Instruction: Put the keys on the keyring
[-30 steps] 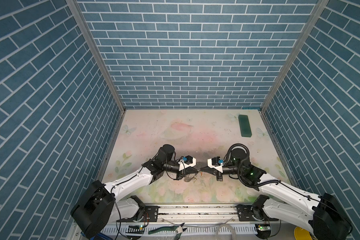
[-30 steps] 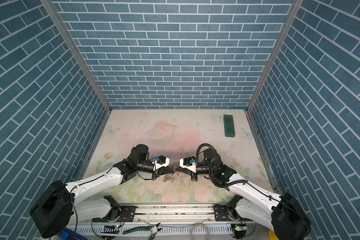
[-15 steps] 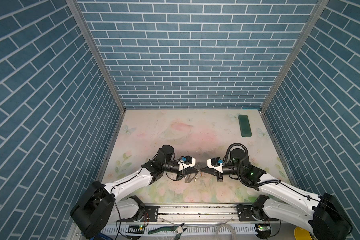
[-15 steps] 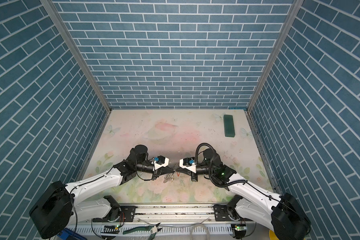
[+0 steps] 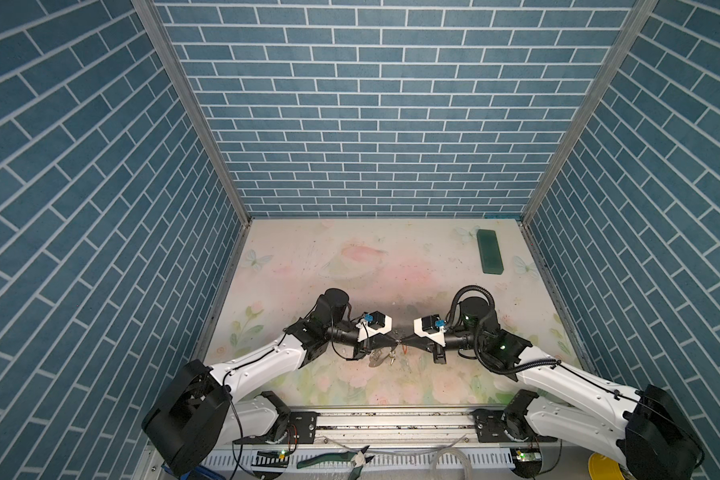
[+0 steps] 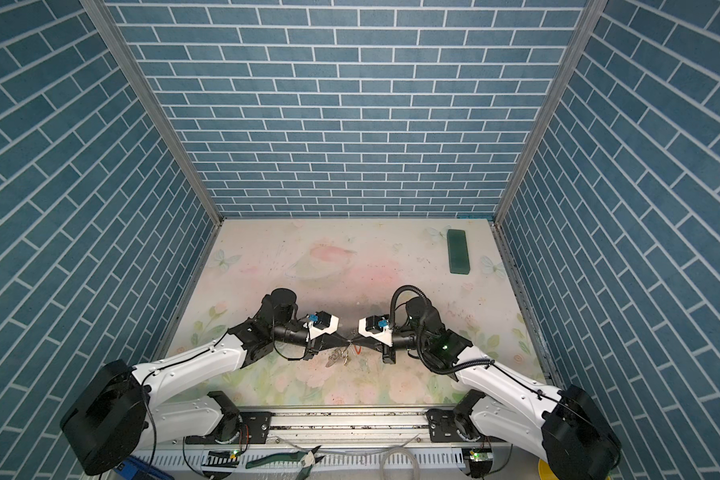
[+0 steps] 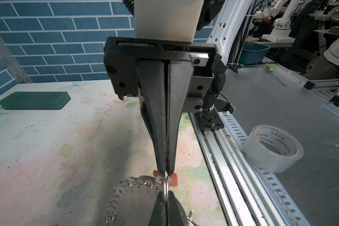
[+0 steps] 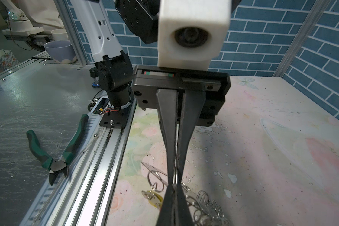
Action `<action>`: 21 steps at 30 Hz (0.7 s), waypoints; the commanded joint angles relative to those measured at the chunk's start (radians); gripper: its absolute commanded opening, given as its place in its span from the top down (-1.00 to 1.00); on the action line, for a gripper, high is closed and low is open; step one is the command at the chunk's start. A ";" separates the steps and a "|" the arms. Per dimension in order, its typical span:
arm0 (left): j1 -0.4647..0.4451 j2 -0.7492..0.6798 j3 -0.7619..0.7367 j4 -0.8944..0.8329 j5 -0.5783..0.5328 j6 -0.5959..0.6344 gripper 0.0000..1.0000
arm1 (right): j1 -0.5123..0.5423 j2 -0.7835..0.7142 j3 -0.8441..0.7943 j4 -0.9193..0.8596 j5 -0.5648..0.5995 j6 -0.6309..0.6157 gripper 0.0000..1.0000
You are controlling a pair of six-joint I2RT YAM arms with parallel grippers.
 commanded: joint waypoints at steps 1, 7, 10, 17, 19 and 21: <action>-0.005 0.010 0.028 -0.029 0.034 0.021 1.00 | 0.006 -0.006 0.059 0.012 -0.019 -0.031 1.00; -0.005 0.020 0.037 -0.044 0.004 0.021 1.00 | 0.006 -0.042 0.033 0.052 -0.027 -0.023 1.00; -0.004 0.032 0.052 -0.069 -0.001 0.022 1.00 | 0.005 -0.050 0.030 0.049 -0.033 -0.023 1.00; -0.005 0.028 0.050 -0.075 0.008 0.036 1.00 | 0.006 -0.038 0.030 0.052 -0.030 -0.017 1.00; -0.005 0.027 0.047 -0.071 0.020 0.040 1.00 | 0.004 -0.029 0.037 0.046 -0.034 -0.016 1.00; -0.005 0.026 0.043 -0.067 0.037 0.050 1.00 | 0.006 -0.015 0.046 0.034 -0.039 -0.015 1.00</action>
